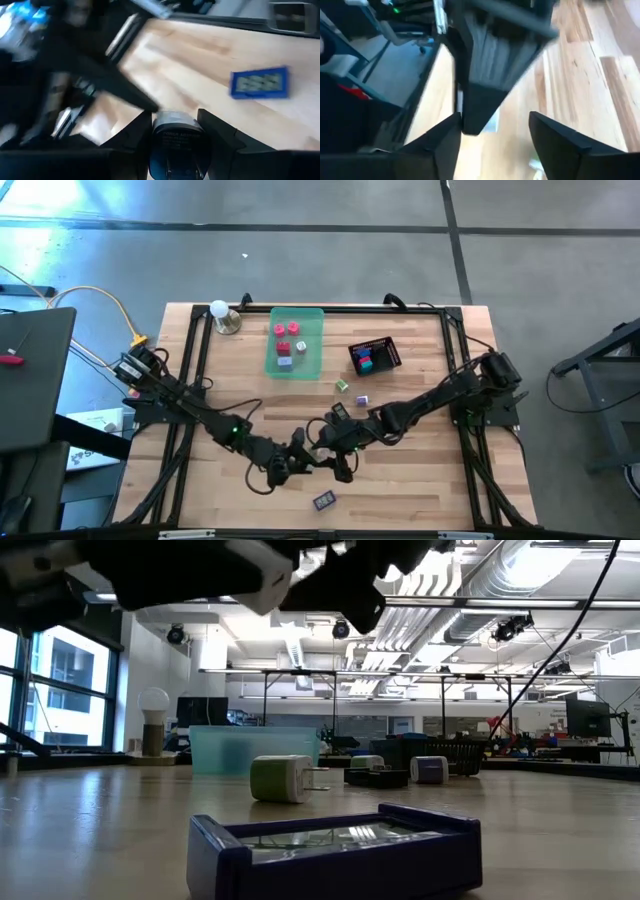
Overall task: Pick & Place Office items
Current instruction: Put the black white charger adapter into the green bin
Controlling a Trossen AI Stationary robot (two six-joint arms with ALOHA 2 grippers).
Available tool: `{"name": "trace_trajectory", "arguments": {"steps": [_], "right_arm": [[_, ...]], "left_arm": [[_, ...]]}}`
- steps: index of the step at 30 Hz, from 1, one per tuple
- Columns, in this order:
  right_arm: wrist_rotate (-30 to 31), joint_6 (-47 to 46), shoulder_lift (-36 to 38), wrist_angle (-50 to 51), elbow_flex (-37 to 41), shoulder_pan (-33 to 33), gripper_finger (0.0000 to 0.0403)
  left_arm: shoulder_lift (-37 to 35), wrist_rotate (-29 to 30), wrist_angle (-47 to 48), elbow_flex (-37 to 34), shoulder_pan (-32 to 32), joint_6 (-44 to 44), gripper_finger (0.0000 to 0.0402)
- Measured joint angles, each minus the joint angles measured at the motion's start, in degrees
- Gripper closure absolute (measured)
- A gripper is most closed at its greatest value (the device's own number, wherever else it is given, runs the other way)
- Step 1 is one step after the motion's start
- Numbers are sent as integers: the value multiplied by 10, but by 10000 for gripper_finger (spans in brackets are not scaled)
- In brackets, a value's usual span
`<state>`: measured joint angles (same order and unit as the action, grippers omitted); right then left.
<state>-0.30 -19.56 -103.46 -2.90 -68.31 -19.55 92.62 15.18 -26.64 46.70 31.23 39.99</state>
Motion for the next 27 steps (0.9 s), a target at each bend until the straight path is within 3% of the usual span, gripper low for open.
{"name": "trace_trajectory", "arguments": {"steps": [2, 5, 9, 14, 21, 27], "right_arm": [[2, -2, 0, 15, 0, 1, 174], [4, -14, 0, 59, 0, 1, 164], [3, -65, 0, 134, 0, -2, 161], [44, -114, 0, 210, 0, -17, 161], [78, -121, 0, 220, 0, -51, 160], [79, -102, 0, 220, 0, -71, 160]], "left_arm": [[0, 67, -7, 0, 10, -70, 278], [-2, 176, 4, 2, 22, -250, 278], [-2, 242, 96, 2, 37, -463, 278], [-3, 234, 209, 2, 40, -625, 278], [-28, 149, 411, 92, -6, -681, 278], [-31, 120, 624, 192, -72, -679, 278]]}}
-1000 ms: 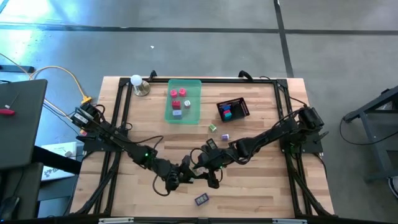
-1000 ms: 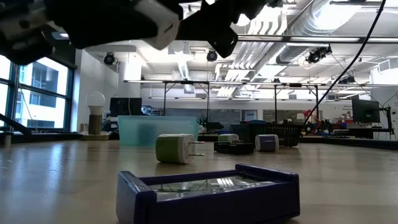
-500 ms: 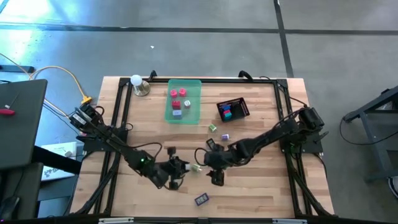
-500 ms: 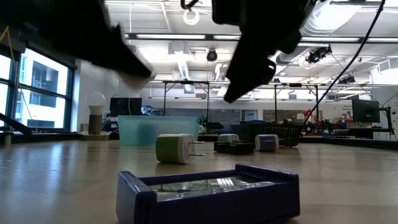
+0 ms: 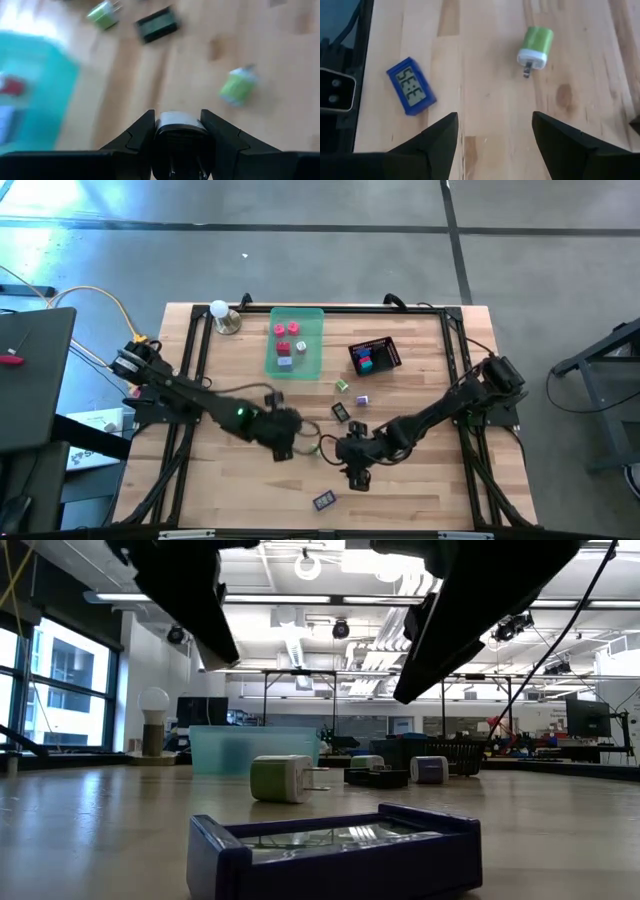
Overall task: Pick & Place Office items
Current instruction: Put the black white charger adapter into the green bin
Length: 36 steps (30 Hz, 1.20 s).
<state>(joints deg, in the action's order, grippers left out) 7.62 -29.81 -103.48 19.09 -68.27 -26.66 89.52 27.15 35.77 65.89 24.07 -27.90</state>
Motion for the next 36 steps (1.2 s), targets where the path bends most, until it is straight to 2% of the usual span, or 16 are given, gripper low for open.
{"name": "trace_trajectory", "arguments": {"steps": [2, 5, 10, 13, 22, 28, 36], "right_arm": [[0, 2, 0, 1, 0, -4, 160], [0, 2, 0, 4, 0, -7, 160], [0, 11, 0, 5, 0, -11, 160], [-3, 11, 0, 5, 0, -13, 160], [-5, 14, 0, 5, 0, -19, 160], [-4, 14, 0, 5, 0, -19, 160], [-5, 16, 0, 5, 0, -19, 160]], "left_arm": [[0, -7, 58, 32, -28, 0, 278], [0, -36, 93, 69, -72, 16, 278], [0, -119, 85, 98, -158, 71, 278], [0, -124, 88, 99, -216, 85, 278], [26, -219, 85, 99, -379, 41, 278], [72, -234, 64, 98, -428, 39, 278], [125, -264, 23, 98, -438, 54, 278]]}}
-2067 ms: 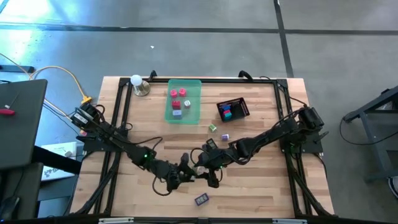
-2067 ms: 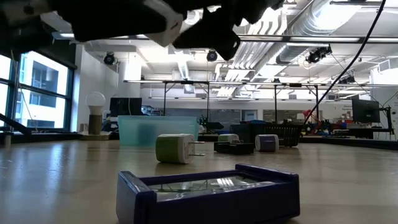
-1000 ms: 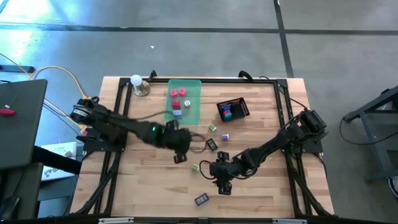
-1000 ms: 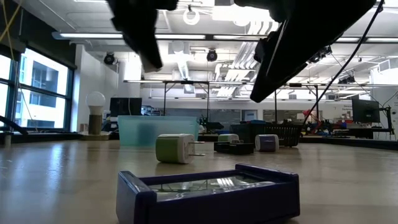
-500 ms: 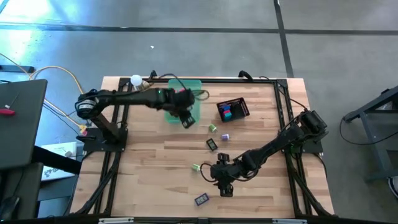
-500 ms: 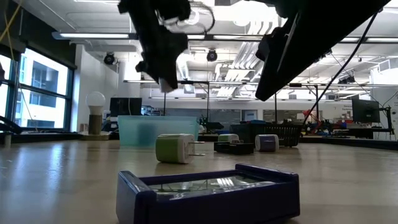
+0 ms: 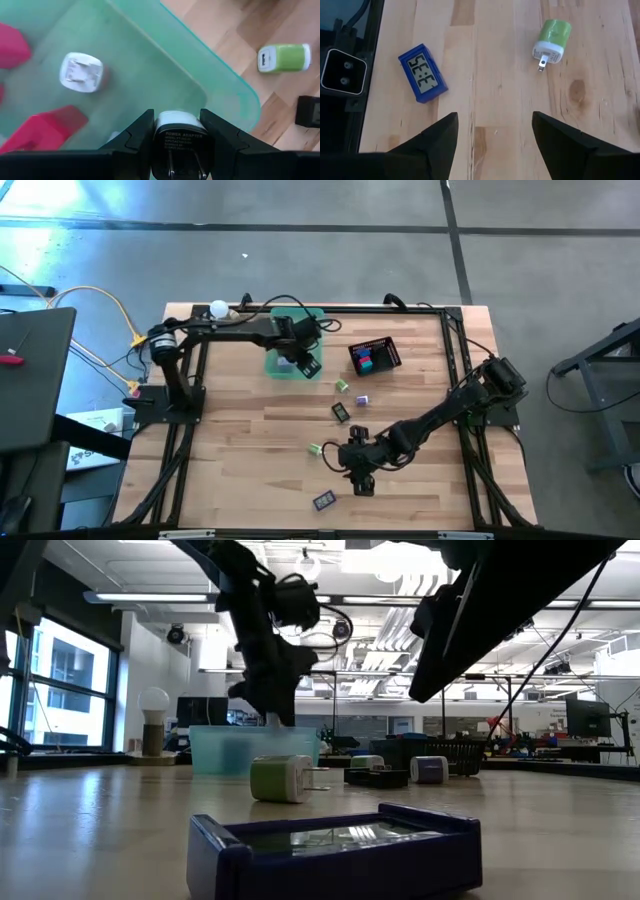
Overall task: Pick & Place Office items
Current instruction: Put the black white charger adapter into the green bin
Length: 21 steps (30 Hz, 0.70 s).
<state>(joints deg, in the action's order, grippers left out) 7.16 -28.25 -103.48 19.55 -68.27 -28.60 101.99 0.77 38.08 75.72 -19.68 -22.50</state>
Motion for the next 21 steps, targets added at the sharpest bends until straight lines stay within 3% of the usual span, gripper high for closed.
{"name": "trace_trajectory", "arguments": {"steps": [21], "right_arm": [[4, 0, 0, -1, 0, -7, 160]], "left_arm": [[72, -15, -12, 0, -25, 1, 278]]}}
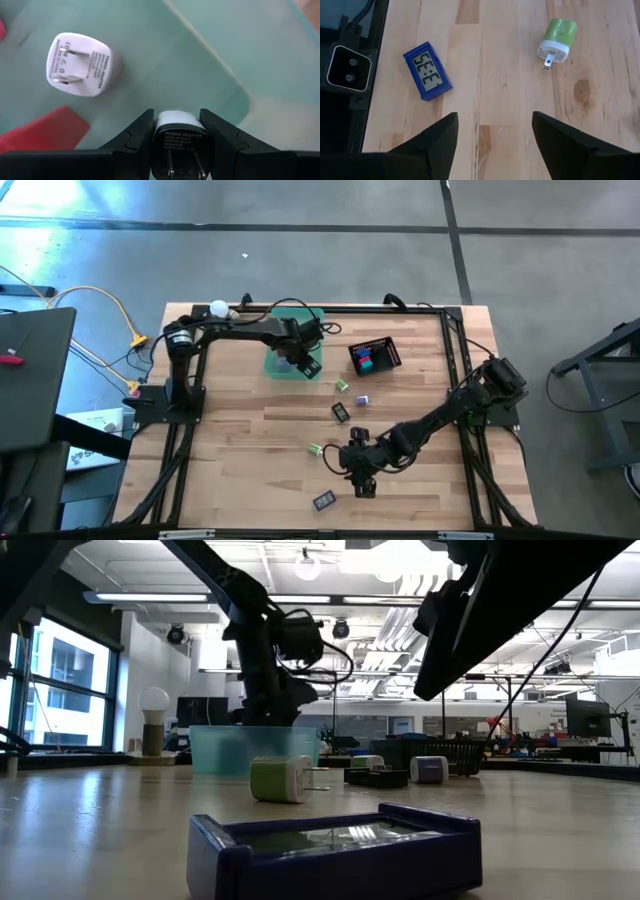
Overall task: Pick & Place Office items
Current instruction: Put the black white charger adapter into the green bin, then put the purple charger adapter into the green bin
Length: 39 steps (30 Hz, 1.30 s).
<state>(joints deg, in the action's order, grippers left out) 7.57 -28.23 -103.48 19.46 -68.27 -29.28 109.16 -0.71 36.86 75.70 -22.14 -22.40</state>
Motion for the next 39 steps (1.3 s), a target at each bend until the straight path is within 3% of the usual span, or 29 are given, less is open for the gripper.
{"name": "trace_trajectory", "arguments": {"steps": [6, 12, 15, 20, 27, 39], "right_arm": [[0, 0, 0, 0, 0, 0, 160], [0, 0, 0, 0, 0, 0, 160], [0, 0, 0, 0, 0, 0, 160], [0, 0, 0, 0, 0, 0, 160], [0, 0, 0, 1, 0, -1, 160], [9, 0, 0, -1, 0, -1, 160]], "left_arm": [[3, 2, -1, 0, 0, 1, 278], [3, 3, -1, 0, 0, 1, 196], [3, 4, -1, 0, 0, 1, 177], [3, 0, 0, 0, 2, 16, 171], [-13, -65, 20, 0, -3, 25, 169], [-80, -50, 32, 0, 3, 17, 169]]}}
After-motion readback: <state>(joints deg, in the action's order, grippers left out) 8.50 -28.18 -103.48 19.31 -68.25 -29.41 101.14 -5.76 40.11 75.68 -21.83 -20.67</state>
